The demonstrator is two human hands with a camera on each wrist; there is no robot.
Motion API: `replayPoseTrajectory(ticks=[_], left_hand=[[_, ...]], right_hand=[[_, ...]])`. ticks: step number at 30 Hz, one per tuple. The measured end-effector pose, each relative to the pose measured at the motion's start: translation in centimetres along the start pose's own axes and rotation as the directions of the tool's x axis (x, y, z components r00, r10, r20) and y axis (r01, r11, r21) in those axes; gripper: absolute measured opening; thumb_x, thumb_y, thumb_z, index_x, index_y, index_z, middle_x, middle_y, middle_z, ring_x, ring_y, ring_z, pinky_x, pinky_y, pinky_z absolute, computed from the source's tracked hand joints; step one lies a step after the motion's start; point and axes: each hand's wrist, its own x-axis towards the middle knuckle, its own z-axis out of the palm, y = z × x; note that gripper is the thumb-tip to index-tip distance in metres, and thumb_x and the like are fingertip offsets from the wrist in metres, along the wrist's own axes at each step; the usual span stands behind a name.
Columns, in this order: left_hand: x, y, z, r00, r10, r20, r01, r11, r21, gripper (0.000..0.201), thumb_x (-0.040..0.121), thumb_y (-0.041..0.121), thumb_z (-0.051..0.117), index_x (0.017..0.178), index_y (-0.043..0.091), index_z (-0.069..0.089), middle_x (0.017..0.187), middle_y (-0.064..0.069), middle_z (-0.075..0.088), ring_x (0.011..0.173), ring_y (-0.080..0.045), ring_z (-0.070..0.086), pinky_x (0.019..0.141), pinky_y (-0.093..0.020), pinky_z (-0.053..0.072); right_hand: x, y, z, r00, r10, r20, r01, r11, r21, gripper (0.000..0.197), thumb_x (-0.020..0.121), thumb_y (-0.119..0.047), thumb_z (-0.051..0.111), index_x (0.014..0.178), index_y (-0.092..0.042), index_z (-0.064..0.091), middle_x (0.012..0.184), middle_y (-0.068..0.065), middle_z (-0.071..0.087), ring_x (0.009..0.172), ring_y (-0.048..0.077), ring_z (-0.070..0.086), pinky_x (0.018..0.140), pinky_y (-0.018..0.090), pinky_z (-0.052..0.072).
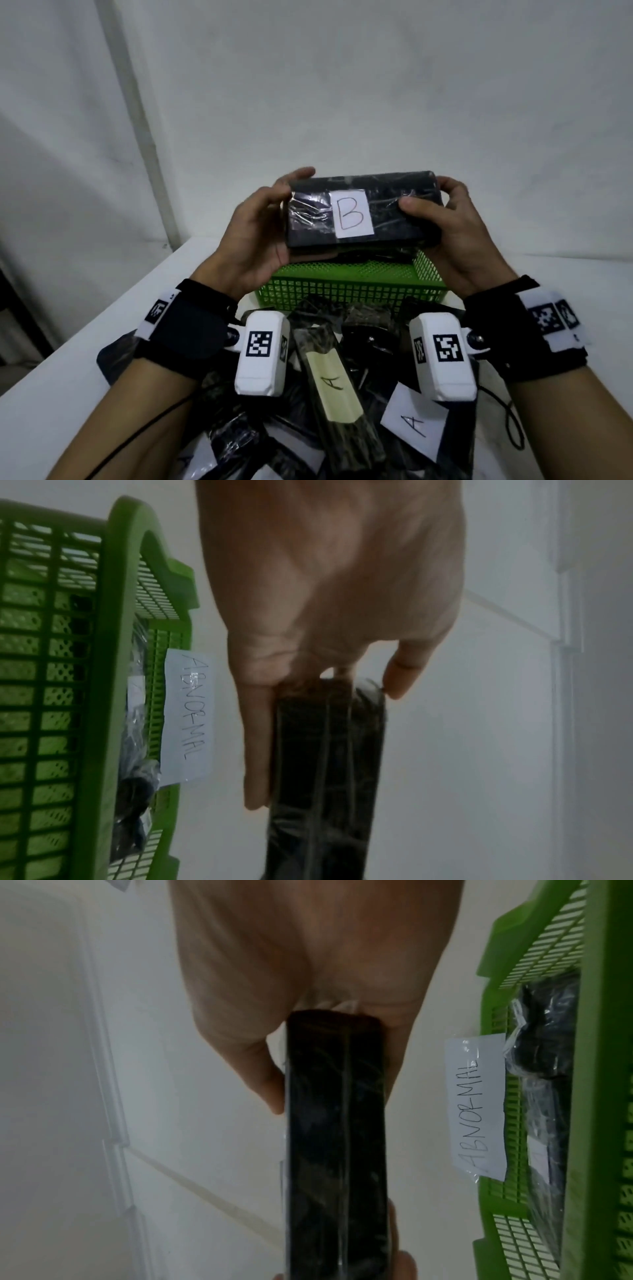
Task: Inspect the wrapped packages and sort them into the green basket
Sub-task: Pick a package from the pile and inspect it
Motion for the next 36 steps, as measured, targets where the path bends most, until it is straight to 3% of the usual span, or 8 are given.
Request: replayPoseTrajectory(ticks=[3,6,10,14,19,24,29,36], left_hand=[[0.1,-0.2,0.7,0.997,0.074,-0.032,-0.069,0.988,0.136,0.028,0.096,0.032,0.050,0.123,0.026,0.055,0.122,-0.002,0.062,0.106,-0.024,0.065,0.081,-0.049,0.058],[0.1,-0.4,1.3,0.971,0.214,-0.103,-0.174,0.936,0.305,0.023,0.097,0.024,0.061,0.120,0.025,0.057,0.117,-0.002,0.066,0.099,-0.020,0.070,0.069,-0.039,0.060],[-0.1,-1.0,2.5,0.961,0.276,0.008,-0.234,0.801,0.551,0.027,0.092,0.031,0.067,0.118,0.035,0.063,0.119,0.003,0.068,0.113,-0.019,0.067,0.077,-0.037,0.060],[-0.4,-0.8,3.4,0.989,0.149,0.003,-0.134,0.877,0.461,0.037,0.100,0.049,0.045,0.134,0.040,0.055,0.126,0.009,0.065,0.108,-0.014,0.070,0.080,-0.029,0.057],[-0.4,-0.7,3.1,0.994,0.063,-0.091,-0.019,0.908,0.418,0.055,0.096,0.064,0.038,0.132,0.028,0.060,0.125,0.002,0.068,0.101,-0.020,0.073,0.079,-0.041,0.058],[-0.7,-0.2,2.6,1.000,-0.018,-0.010,0.021,0.912,0.410,0.047,0.092,0.056,0.052,0.128,0.027,0.063,0.127,0.001,0.067,0.090,-0.032,0.074,0.078,-0.042,0.060],[-0.1,-0.6,2.1,1.000,-0.023,0.003,0.020,0.925,0.379,0.060,0.078,0.028,0.067,0.136,0.027,0.053,0.134,0.001,0.063,0.105,-0.038,0.070,0.085,-0.043,0.059],[-0.8,-1.2,2.0,0.971,0.007,0.241,-0.152,0.792,0.591,0.075,0.078,0.005,0.066,0.143,0.034,0.044,0.149,0.015,0.045,0.121,-0.014,0.063,0.101,-0.034,0.052]], right_hand=[[-0.1,0.4,-0.3,0.990,-0.091,-0.106,0.039,0.908,-0.417,0.051,0.087,-0.026,0.076,0.131,-0.020,0.049,0.129,0.002,0.061,0.117,0.021,0.063,0.091,0.039,0.055],[-1.0,0.3,-0.1,0.983,-0.178,0.039,0.158,0.725,-0.670,0.073,0.081,-0.052,0.074,0.144,-0.039,0.040,0.154,-0.002,0.043,0.137,0.018,0.044,0.109,0.043,0.042],[-2.1,1.1,2.1,0.929,-0.031,0.369,0.262,0.759,-0.596,0.098,0.075,-0.054,0.075,0.156,-0.047,0.019,0.147,-0.021,0.042,0.124,-0.019,0.044,0.108,0.018,0.041],[-1.7,1.9,2.0,0.919,-0.126,0.373,0.326,0.776,-0.541,0.081,0.087,-0.034,0.076,0.154,-0.039,0.032,0.141,-0.023,0.049,0.125,-0.015,0.049,0.106,0.019,0.044],[-2.1,1.5,2.1,0.913,-0.201,0.355,0.375,0.758,-0.534,0.075,0.088,-0.022,0.077,0.149,-0.040,0.038,0.131,-0.034,0.047,0.114,-0.024,0.048,0.094,0.004,0.044],[-1.9,1.3,1.6,0.871,-0.143,0.470,0.401,0.759,-0.512,0.086,0.083,-0.032,0.080,0.153,-0.044,0.032,0.162,-0.013,0.032,0.147,0.005,0.034,0.118,0.041,0.038],[-1.8,0.2,1.5,0.920,-0.105,0.378,0.253,0.896,-0.365,0.062,0.082,-0.056,0.065,0.142,-0.049,0.048,0.163,-0.011,0.031,0.142,0.006,0.041,0.108,0.048,0.048],[-1.2,-0.2,1.5,0.988,0.045,0.145,0.015,0.920,-0.391,0.100,0.057,-0.070,0.078,0.145,-0.042,0.040,0.129,-0.003,0.069,0.112,0.018,0.070,0.089,0.049,0.060]])
